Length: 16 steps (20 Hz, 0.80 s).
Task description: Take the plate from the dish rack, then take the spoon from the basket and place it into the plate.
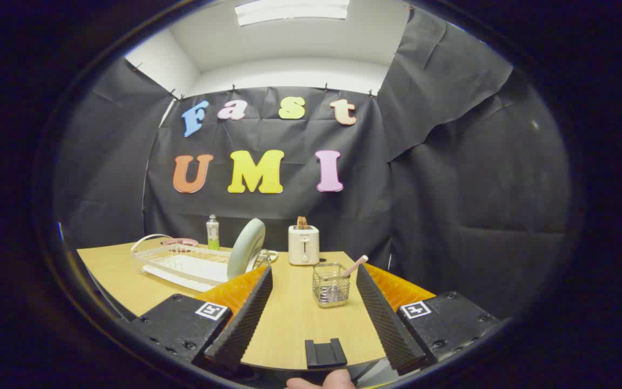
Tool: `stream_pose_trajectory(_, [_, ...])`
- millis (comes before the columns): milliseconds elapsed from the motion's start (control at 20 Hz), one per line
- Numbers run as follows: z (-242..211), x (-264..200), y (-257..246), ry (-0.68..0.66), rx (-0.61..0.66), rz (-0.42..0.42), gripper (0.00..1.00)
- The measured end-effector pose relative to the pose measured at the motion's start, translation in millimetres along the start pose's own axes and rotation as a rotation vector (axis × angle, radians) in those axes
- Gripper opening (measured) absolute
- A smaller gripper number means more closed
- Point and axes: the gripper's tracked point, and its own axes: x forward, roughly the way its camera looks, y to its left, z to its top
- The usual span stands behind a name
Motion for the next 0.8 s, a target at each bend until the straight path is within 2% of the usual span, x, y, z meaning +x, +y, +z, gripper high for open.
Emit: stream_pose_trajectory(800, [0.1,-1.3,5.3,-0.013,-0.019,0.015,1.00])
